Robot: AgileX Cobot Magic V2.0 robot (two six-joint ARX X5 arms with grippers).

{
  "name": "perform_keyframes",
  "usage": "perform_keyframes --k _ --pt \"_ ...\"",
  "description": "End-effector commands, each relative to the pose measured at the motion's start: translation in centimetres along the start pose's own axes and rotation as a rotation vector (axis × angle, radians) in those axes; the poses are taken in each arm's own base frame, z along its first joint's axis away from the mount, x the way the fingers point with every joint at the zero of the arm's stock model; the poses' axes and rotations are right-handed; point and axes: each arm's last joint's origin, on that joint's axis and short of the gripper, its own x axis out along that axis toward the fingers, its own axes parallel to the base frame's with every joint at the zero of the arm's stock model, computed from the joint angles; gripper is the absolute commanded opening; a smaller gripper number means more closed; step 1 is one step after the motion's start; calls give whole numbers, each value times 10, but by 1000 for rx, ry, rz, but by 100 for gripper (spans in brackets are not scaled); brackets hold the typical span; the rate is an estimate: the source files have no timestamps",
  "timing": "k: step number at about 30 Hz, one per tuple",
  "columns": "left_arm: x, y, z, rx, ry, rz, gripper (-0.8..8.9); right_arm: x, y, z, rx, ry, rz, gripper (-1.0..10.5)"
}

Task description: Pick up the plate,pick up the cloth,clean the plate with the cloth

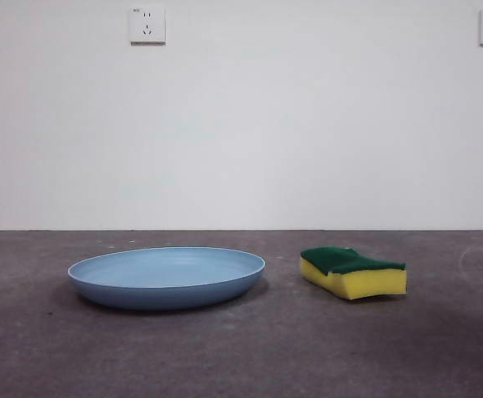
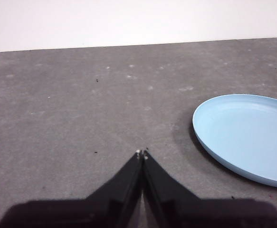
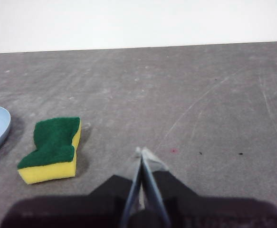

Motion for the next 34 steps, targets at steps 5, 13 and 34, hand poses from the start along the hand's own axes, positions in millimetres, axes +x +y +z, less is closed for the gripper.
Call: perform_keyframes --k 5,13,34 --pt "1 0 -4 -4 13 4 -3 1 0 -4 32 24 2 1" --pt "1 0 -4 -4 13 3 -3 1 0 -4 32 23 -4 2" --pt "1 0 -4 -4 13 4 -3 1 0 -4 32 22 -4 1"
